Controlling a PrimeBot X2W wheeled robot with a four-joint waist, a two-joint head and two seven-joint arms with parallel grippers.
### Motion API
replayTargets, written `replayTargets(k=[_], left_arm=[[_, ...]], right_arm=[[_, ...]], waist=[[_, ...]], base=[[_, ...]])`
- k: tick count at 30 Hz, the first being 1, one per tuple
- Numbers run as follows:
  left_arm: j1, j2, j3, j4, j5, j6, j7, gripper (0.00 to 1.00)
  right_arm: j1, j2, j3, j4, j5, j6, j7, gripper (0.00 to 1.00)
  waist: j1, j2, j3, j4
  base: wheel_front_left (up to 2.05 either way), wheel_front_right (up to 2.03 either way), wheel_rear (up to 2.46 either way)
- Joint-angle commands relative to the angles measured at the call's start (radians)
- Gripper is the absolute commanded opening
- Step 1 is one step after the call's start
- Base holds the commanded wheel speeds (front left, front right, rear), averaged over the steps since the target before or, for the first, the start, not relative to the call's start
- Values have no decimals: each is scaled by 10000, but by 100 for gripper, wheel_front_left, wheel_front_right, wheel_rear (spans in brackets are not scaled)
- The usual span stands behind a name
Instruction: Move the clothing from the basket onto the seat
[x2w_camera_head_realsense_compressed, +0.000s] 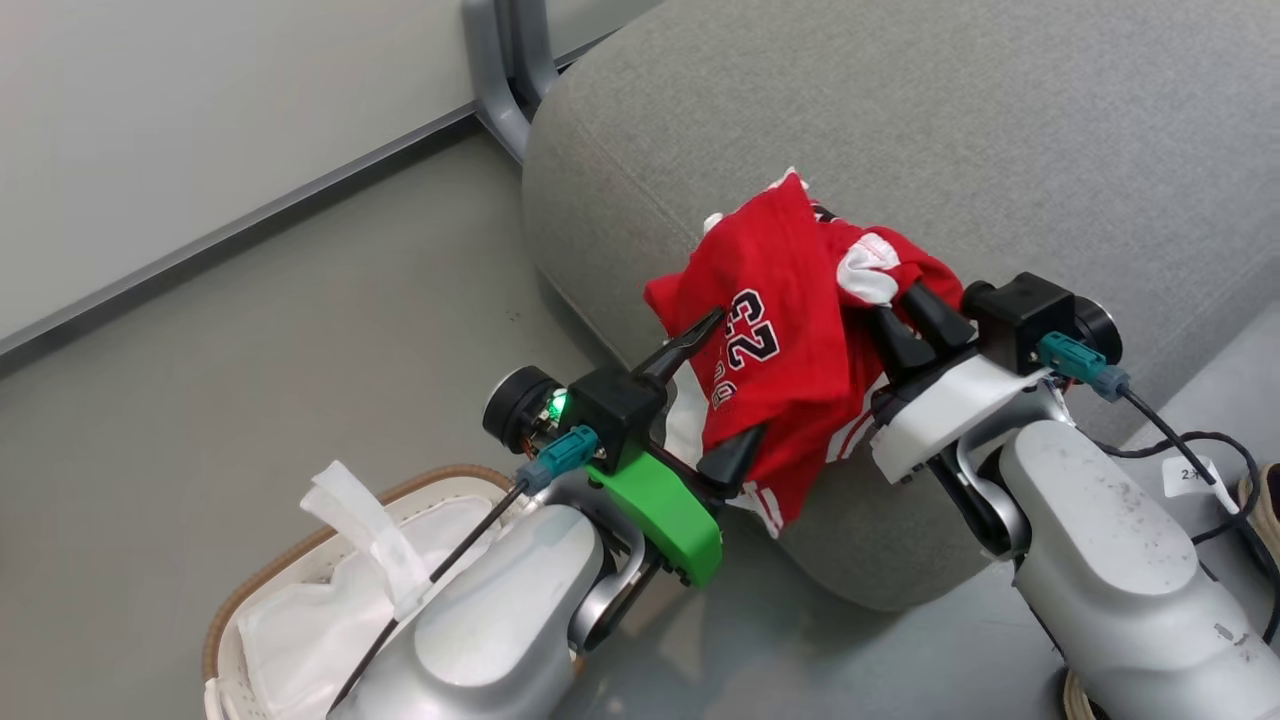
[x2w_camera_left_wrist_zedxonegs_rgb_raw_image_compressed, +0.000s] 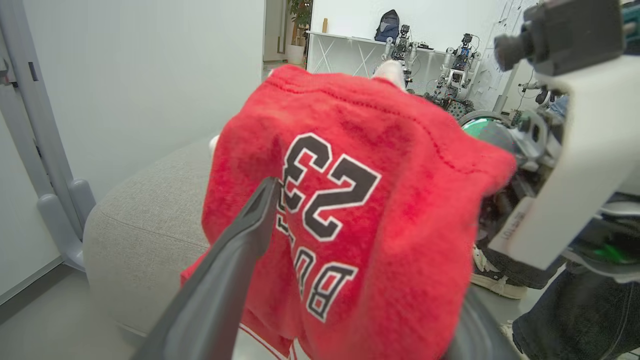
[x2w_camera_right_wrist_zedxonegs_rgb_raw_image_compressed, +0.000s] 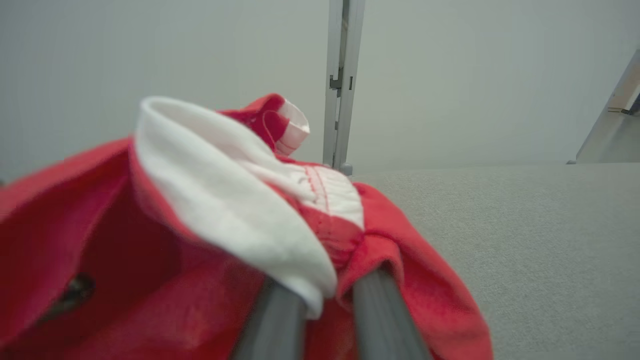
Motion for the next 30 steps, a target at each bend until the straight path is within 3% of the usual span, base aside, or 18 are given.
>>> replayTargets(k=[1,6,13,30], left_arm=[[-215,69,-43,34,-68,-41,4,100],[-395,66,-165,149,-127,-65,4,100],[-497,67,167,496,266,131,6,100],[-1414,60,440,577,1279,-49,4,100]], right_arm=[[108,-23,-131,-78,-114,-7,-23,0],[-84,-146,-405,-43,-332,-7,-23,0],[-1717,-636,-962,348,-828,-8,-25,0],[-5025,-2245,-3772,1571,-1885,-10,-23,0]], waist=[[0,-1,133,-141],[0,-1,305,-154],[0,-1,956,-126],[0,-1,3054,1160]], base=[[0,0,0],[0,0,0],[0,0,0],[0,0,0]])
